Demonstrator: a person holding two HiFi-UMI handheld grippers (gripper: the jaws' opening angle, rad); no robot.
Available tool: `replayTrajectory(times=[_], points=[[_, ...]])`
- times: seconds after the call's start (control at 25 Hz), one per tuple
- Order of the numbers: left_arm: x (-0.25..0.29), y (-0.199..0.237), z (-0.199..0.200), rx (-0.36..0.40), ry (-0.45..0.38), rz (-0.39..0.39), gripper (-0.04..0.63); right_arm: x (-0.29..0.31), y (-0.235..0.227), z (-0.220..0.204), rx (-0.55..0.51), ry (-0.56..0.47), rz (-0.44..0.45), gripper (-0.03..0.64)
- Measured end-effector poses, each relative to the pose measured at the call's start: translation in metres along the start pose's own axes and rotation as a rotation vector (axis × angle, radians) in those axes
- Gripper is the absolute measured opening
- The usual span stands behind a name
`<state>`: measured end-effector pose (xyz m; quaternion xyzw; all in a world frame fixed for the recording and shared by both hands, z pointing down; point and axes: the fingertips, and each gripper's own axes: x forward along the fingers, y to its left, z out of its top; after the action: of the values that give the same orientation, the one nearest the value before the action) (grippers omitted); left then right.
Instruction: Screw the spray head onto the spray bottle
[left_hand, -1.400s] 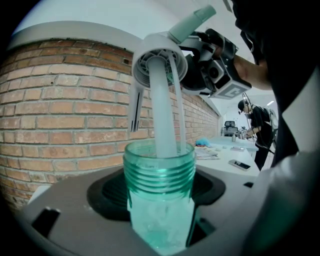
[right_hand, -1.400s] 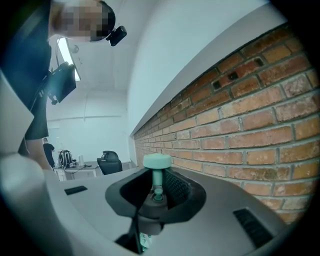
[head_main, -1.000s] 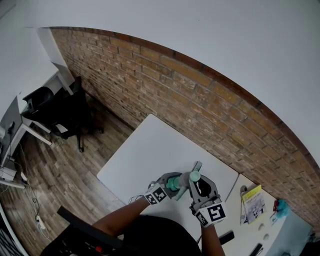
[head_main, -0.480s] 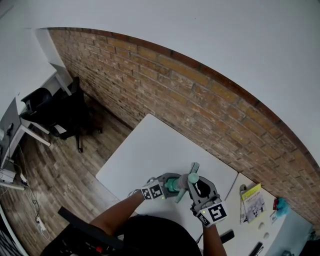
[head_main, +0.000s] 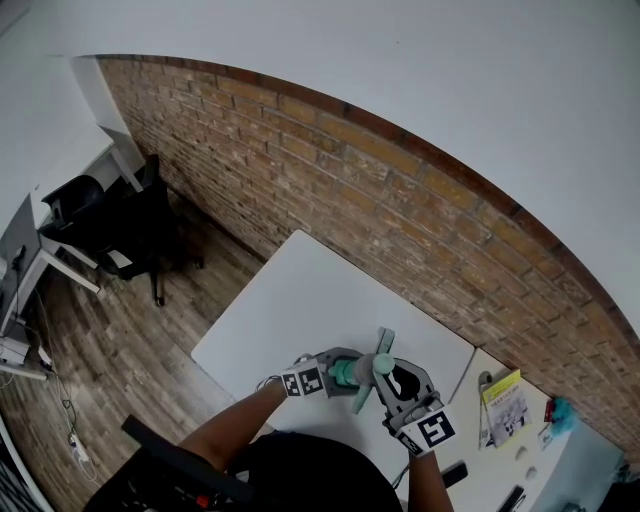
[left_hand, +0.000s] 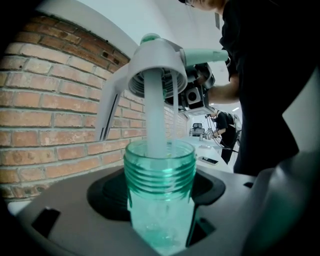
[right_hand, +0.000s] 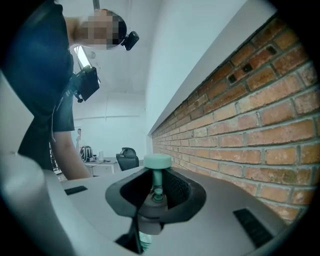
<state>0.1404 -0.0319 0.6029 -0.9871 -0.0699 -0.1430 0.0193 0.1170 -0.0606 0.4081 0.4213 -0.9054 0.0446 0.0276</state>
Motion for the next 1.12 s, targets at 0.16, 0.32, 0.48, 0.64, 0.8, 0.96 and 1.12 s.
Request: replayTrajectory(times=[0.16,0.32,0.48,0.64,0.8,0.96,1.12], points=[[0.002,-0.006,0.001,0.017,0.007,-0.025,0.322,0.002,0.008,-0.007,-0.010,0.010,0.031,0.066],[0.002,-0.013,0.001,0.026,0.010,-0.043,0.322,0.004,0.015,-0.016,-0.014,0.034,0.051,0.066],[0.002,-0.013,0.001,0.025,0.009,-0.042,0.322,0.004,0.017,-0.022,-0.011,0.046,0.056,0.066],[0.002,-0.013,0.000,0.029,0.012,-0.040,0.322,0.004,0.016,-0.027,-0.012,0.058,0.054,0.066],[0.001,-0.013,0.000,0.031,0.010,-0.036,0.322,0.003,0.018,-0.035,-0.007,0.067,0.046,0.066],[0.001,-0.014,0.000,0.034,0.009,-0.035,0.322,0.004,0.020,-0.041,-0.007,0.074,0.041,0.066],[0.002,-0.013,0.001,0.034,0.005,-0.029,0.322,0.007,0.023,-0.048,-0.024,0.095,0.052,0.066]])
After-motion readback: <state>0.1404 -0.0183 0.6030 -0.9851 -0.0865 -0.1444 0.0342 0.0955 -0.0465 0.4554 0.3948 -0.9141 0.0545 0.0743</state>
